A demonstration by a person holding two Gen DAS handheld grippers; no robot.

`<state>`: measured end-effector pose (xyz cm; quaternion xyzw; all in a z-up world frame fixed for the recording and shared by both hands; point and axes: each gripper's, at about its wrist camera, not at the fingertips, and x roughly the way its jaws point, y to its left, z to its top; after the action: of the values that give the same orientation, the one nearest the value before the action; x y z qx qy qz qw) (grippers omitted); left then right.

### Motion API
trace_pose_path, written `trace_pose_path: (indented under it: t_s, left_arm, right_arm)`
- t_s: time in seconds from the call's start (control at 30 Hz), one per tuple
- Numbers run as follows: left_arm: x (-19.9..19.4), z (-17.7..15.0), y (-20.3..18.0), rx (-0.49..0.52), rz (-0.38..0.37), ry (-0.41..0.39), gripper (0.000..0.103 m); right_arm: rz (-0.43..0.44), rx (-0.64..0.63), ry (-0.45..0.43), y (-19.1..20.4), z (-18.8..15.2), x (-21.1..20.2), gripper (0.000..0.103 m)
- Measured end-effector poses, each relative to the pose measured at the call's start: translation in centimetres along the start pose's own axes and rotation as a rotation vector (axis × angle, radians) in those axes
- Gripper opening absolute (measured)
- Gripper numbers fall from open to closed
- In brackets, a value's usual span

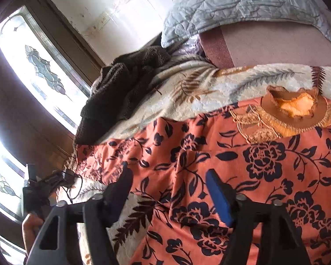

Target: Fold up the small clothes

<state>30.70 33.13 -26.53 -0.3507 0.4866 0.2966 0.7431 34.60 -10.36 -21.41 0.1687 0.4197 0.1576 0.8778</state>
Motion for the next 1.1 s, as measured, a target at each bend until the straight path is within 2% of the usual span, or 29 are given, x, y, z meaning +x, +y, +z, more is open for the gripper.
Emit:
trace_pose_path:
  t_s: [0.17,0.27,0.33,0.4,0.47,0.57,0.67,0.77,0.83,0.93,1.1]
  left_arm:
    - [0.6,1.1,2.9,-0.132,-0.071,0.016,0.103]
    - [0.9,1.3,2.7,-0.156,-0.155,0.017,0.103]
    - [1.8,1.6,1.6,-0.146,-0.223,0.039,0.102]
    - [2.8,1.7,0.3,-0.131,-0.281,0.067,0.091]
    - [3.6,1.2,-1.1,-0.120,-0.305,0.098,0.082]
    - [3.8,1.0,-2.9,-0.091,-0.297,0.063,0.081]
    - [4.3,1.0,-4.0,-0.081,-0.352,0.070,0.066]
    - [4.5,0.9,-5.0,-0.067,-0.356,0.073,0.065]
    - [5.5,1.0,-5.7,-0.072,-0.407,0.091,0.064]
    - [6.5,1.2,-5.8,-0.095,-0.424,0.097,0.066]
    - [7.4,2.0,-5.1,-0.195,-0.500,0.089,0.067]
  right_arm:
    - [-0.087,0.040,0.071,-2.7,-2.0,2.4,0.063]
    - [-0.118,0.113,0.140,-5.3,-2.8,4.1,0.061]
    - [-0.091,0.117,0.130,-5.9,-2.9,4.0,0.059]
    - [-0.074,0.114,0.137,-6.1,-2.7,3.4,0.059]
    - [-0.064,0.100,0.127,-6.2,-2.8,2.4,0.059]
    - [-0.086,0.051,0.113,-6.3,-3.3,0.6,0.059]
    - [-0.106,0.046,0.120,-7.7,-3.9,-0.9,0.060]
    - [-0.113,0.086,0.141,-9.8,-4.8,-1.3,0.060]
    - [-0.083,0.117,0.135,-10.7,-5.4,-1.3,0.060]
    - [-0.084,0.106,0.114,-10.6,-5.8,-1.3,0.061]
    - [-0.081,0.069,0.107,-10.4,-6.1,-1.3,0.061]
